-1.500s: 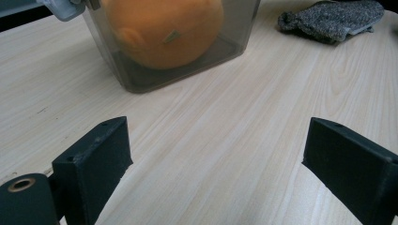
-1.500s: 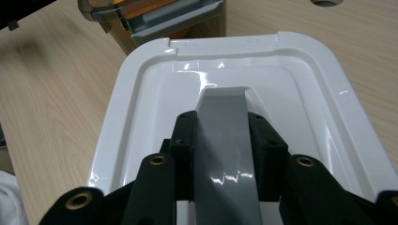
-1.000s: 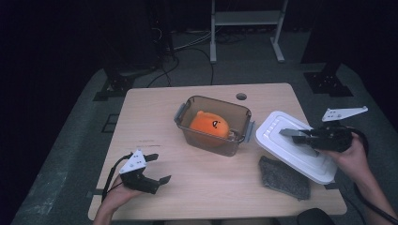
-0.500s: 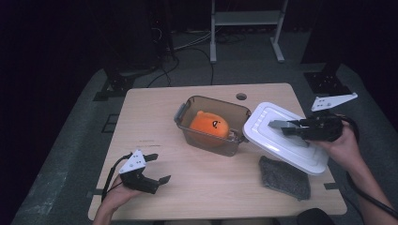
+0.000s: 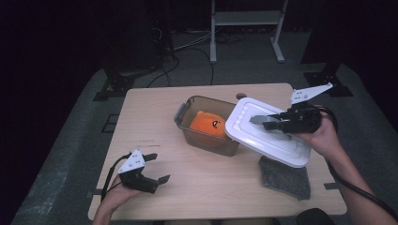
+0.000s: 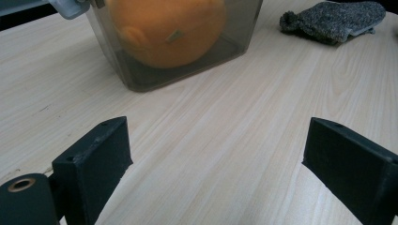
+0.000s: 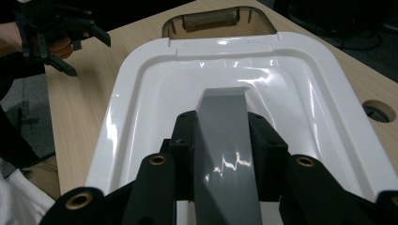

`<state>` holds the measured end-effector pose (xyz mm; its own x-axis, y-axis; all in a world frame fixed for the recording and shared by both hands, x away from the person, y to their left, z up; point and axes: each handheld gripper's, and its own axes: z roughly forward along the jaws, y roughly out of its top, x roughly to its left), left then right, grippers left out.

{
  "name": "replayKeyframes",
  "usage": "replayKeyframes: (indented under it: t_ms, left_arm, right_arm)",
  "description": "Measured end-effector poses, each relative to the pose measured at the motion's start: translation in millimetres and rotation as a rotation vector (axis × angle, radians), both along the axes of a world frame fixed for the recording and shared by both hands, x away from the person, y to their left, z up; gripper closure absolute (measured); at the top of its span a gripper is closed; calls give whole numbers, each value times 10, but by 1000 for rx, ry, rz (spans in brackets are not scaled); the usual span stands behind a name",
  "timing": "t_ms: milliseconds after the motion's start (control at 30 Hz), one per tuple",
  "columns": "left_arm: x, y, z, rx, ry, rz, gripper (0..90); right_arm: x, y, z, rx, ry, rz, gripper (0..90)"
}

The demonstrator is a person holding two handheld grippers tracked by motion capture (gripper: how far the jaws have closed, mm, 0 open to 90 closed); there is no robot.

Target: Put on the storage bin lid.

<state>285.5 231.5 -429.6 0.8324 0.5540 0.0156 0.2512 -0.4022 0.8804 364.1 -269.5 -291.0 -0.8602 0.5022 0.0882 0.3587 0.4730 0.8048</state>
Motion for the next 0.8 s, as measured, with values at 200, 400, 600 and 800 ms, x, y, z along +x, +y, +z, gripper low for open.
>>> replayKeyframes:
  t_ms: [200, 400, 600, 800]
  left_arm:
    - [2, 6, 3, -4, 0, 4, 71]
    - [1, 2, -5, -5, 2, 2, 71]
    - [-2, -8, -6, -5, 1, -3, 71]
    - [-8, -5, -3, -9, 2, -4, 71]
  right_arm:
    - [93, 157, 34, -9, -1, 22, 660]
    - [160, 303, 66, -12, -6, 43, 660]
    - [226, 428, 89, -12, -1, 59, 660]
    - [297, 553, 115, -18, 1, 71, 660]
